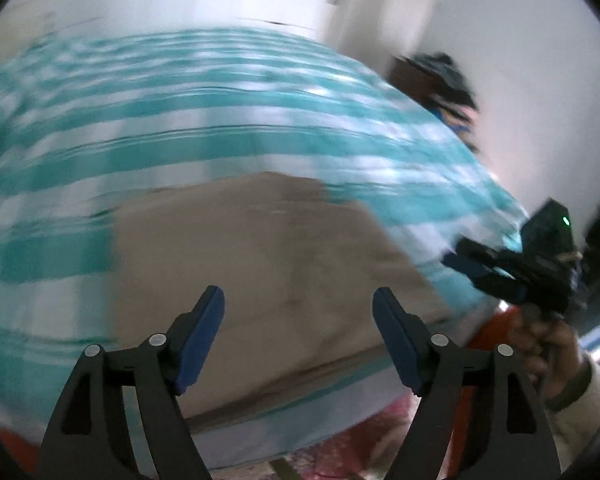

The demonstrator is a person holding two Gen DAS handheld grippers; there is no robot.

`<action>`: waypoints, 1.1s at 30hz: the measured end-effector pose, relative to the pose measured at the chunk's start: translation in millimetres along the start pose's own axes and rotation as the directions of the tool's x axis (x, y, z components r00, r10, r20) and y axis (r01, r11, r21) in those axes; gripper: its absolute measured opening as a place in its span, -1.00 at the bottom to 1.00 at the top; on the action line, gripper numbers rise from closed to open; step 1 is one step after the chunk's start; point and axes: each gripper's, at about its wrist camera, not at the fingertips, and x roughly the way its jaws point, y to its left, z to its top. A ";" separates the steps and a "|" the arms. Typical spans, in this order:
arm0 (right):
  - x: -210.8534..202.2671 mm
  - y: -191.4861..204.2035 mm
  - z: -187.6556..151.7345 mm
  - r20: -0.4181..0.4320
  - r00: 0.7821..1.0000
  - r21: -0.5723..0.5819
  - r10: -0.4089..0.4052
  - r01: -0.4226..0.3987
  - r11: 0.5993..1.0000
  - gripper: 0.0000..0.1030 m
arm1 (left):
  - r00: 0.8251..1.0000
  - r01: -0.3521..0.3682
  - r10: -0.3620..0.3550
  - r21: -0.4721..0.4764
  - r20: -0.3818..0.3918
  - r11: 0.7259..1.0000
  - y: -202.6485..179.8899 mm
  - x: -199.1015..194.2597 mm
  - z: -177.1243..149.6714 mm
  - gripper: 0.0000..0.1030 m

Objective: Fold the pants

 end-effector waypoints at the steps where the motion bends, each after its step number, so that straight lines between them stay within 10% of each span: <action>1: 9.0 5.9 -3.1 -0.046 0.998 0.003 0.043 -0.043 0.999 -0.23 | 0.999 -0.033 0.033 -0.033 0.005 0.999 16.0 -4.9 -5.2 0.53; 4: 46.4 26.0 -15.8 -0.201 0.976 0.002 0.081 -0.082 0.997 -0.23 | 0.991 -0.131 0.131 -0.100 0.000 0.986 55.8 -7.5 -23.6 0.53; 11: 111.0 41.6 -23.8 -0.326 0.920 -0.052 -0.218 0.213 0.976 -0.23 | 0.991 -0.137 0.136 -0.157 -0.013 0.978 72.3 6.5 -42.7 0.53; 16: 116.3 64.4 -17.9 -0.278 0.911 -0.162 -0.304 0.267 0.950 -0.79 | 0.988 -0.140 0.144 -0.077 0.052 0.987 57.9 -3.5 -37.2 0.53; 20: 99.8 122.5 4.5 -0.156 0.949 -0.350 -0.275 0.208 0.914 -0.82 | 0.990 -0.128 0.127 0.002 0.067 0.992 38.4 11.2 -30.9 0.57; 25: 128.2 106.2 16.2 -0.154 0.922 -0.388 -0.356 0.275 0.880 -0.82 | 0.989 -0.136 0.141 0.111 -0.034 0.984 10.2 62.0 -33.3 0.51; 29: 120.4 62.5 15.4 -0.188 0.938 -0.243 -0.292 0.244 0.939 -0.62 | 0.992 -0.114 0.120 0.110 -0.045 0.987 5.8 67.6 -34.1 0.51; 33: 89.2 39.4 17.1 -0.164 0.959 -0.080 -0.232 0.222 0.972 0.15 | 0.992 -0.114 0.119 0.117 -0.043 0.987 2.6 69.3 -36.5 0.52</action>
